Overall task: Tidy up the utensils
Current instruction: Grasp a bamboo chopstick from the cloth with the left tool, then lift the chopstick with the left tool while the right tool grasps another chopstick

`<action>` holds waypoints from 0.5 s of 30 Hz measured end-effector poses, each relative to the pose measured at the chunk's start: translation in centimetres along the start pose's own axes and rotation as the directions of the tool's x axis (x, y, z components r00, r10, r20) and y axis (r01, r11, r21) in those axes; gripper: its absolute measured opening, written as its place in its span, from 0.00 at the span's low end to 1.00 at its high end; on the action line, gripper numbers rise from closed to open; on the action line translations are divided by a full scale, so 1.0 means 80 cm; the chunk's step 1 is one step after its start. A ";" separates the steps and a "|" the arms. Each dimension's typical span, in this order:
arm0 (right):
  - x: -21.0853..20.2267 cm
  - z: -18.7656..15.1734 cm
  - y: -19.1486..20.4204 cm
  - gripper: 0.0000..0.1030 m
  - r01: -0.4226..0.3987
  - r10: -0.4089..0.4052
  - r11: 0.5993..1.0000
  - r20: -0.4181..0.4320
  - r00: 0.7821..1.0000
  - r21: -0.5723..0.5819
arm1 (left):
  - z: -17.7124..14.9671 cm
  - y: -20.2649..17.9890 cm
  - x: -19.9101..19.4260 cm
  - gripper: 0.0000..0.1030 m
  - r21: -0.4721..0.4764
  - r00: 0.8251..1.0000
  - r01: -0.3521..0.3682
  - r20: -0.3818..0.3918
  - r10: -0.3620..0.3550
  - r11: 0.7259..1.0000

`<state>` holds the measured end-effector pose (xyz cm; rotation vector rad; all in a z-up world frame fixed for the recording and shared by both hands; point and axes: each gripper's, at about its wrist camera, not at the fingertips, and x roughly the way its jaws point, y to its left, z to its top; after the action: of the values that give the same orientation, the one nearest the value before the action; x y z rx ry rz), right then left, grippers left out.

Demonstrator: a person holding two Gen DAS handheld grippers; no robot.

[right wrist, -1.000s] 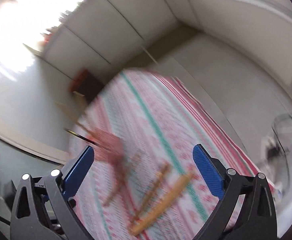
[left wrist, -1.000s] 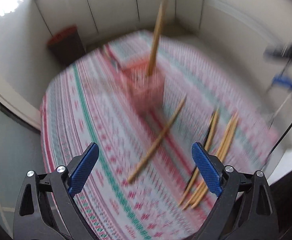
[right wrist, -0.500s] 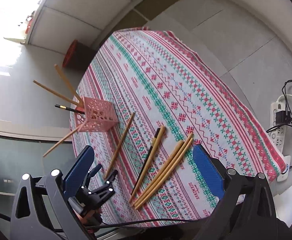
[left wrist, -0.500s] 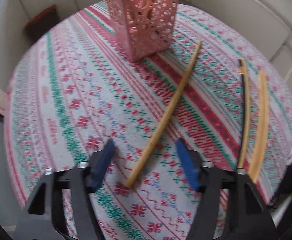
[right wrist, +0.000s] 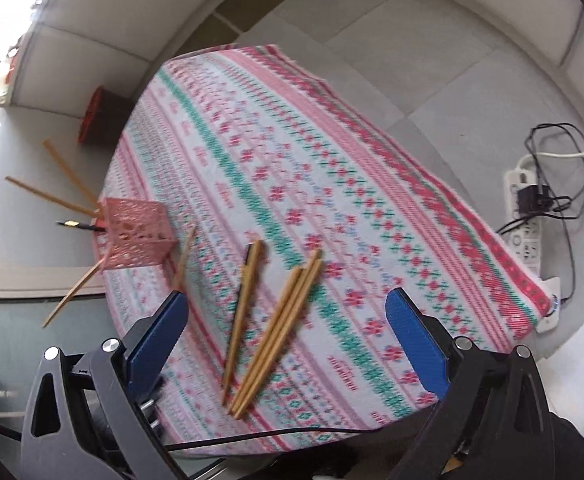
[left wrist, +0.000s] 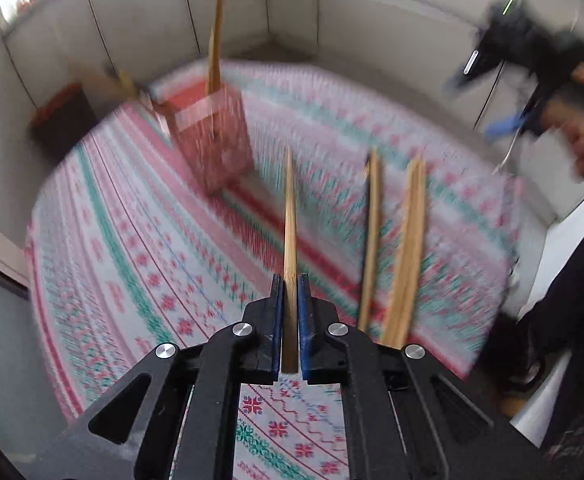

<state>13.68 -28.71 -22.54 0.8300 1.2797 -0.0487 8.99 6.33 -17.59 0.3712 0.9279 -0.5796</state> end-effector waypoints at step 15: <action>0.090 -0.020 -0.001 0.25 0.100 -0.093 0.993 -0.113 0.989 0.065 | 0.058 -0.023 -0.168 0.06 0.019 0.920 -0.021 0.392 0.012 1.000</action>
<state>14.72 -24.93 -28.82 0.8403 1.4286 -0.1279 4.57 6.48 -3.96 0.2686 0.5310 -0.6218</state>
